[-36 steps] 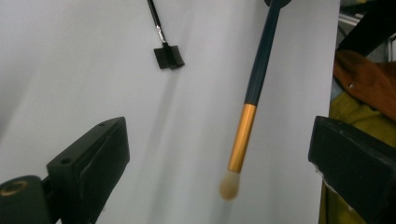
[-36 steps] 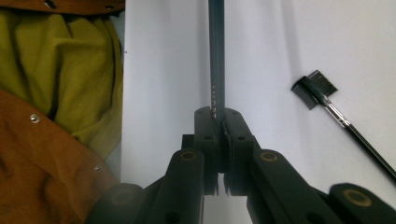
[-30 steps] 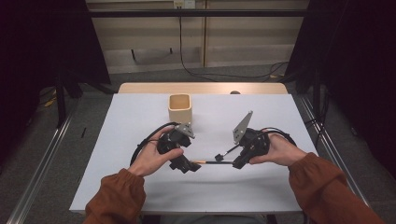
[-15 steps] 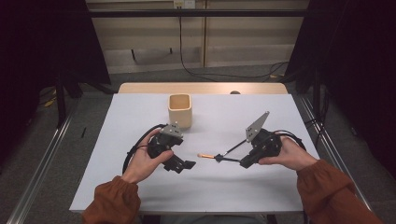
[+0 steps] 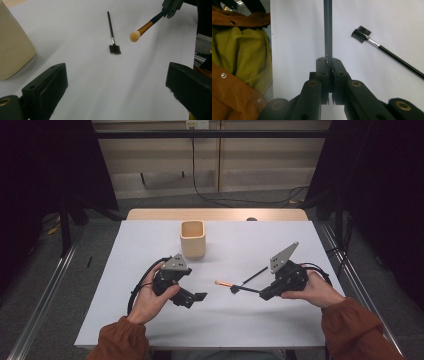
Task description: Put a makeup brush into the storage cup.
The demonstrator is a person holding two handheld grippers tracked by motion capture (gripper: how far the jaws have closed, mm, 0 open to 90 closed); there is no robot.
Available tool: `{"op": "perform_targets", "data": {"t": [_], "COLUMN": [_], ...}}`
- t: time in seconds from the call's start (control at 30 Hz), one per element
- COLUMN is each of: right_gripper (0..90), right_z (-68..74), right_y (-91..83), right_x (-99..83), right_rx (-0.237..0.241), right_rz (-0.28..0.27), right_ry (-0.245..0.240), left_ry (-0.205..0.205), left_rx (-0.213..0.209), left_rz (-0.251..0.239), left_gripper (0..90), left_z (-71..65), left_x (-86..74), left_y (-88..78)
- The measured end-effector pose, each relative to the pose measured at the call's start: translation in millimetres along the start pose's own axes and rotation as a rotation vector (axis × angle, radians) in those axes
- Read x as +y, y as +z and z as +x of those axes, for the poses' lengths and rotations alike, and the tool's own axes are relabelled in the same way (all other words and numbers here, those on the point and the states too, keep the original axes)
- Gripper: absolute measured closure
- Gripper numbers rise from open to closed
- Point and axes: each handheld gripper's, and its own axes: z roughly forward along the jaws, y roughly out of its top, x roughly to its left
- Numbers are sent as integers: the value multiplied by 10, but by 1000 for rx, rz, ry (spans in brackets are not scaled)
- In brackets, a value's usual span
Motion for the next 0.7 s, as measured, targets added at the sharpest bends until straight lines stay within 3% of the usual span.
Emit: {"op": "perform_targets", "data": {"t": [0.13,0.4,0.57,0.7], "right_gripper": [860,860,860,860], "right_z": [46,55,71,67], "right_y": [24,55,89,94], "right_x": [-15,-86,-133,-161], "right_rx": [-13,-35,-50,-55], "right_rz": [-15,-89,-120,-181], "right_ry": [-4,34,43,60], "left_ry": [-6,-44,-37,-37], "left_rx": [5,22,27,38], "left_rz": [-19,-52,-76,-89], "left_gripper": [39,38,35,34], "left_z": [-6,-21,-78,-84], "left_x": [-36,-107,-118,-138], "left_y": [-10,-65,-100,-112]}}
